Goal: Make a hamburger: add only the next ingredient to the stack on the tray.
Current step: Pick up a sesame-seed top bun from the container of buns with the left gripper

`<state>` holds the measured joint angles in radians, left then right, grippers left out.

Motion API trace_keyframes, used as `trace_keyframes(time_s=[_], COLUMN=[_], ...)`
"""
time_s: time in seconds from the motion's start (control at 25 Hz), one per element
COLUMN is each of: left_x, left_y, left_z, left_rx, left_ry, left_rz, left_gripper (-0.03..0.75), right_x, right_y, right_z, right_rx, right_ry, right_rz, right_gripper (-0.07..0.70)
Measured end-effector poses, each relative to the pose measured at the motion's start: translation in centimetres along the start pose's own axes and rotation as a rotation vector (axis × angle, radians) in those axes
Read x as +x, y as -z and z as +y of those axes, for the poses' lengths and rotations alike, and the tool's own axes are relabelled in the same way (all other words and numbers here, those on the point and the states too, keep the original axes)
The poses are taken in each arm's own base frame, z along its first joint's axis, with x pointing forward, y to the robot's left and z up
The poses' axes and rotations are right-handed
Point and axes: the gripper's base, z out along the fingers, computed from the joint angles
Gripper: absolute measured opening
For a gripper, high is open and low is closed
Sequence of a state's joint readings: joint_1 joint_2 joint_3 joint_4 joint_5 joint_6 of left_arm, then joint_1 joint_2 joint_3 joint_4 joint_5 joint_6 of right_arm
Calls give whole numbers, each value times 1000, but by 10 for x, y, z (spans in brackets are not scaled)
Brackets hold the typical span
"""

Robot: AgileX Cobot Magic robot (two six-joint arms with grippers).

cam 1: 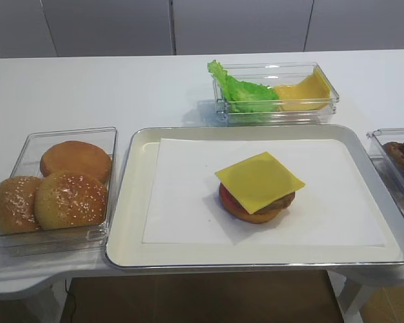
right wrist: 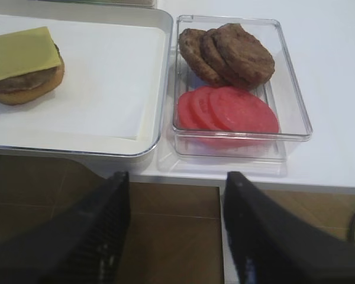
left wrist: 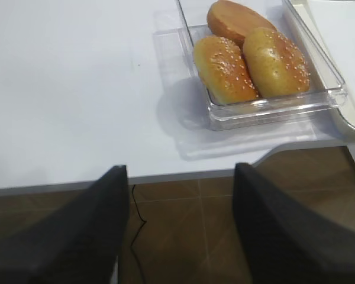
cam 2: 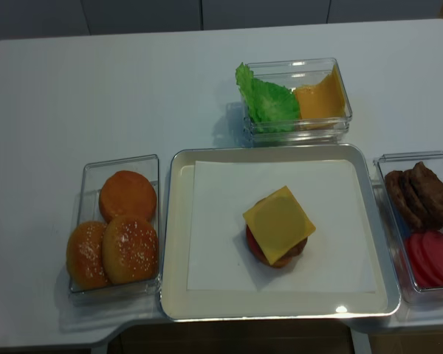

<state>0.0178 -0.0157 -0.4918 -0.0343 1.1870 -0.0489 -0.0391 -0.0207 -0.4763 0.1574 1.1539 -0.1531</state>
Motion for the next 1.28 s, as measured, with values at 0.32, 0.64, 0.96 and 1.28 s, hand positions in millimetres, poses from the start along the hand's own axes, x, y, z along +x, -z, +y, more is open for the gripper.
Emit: trace_keyframes(time_s=[0.32,0.64,0.96,1.28], left_x=[0,0,0,-14], left_y=[0,0,0,6], left_z=[0,0,-2,-15], left_rx=[0,2,17,170], left_ry=[0,1,7,76], left_rz=[0,0,1,-134], left_gripper=[417,417,417,417], right_x=[0,0,0,0], right_y=[0,0,0,0], right_z=[0,0,0,0], right_rx=[0,0,0,0], right_ry=[0,-2,-2,-4], right_rz=[0,0,0,0], right_gripper=[388,388,388,388])
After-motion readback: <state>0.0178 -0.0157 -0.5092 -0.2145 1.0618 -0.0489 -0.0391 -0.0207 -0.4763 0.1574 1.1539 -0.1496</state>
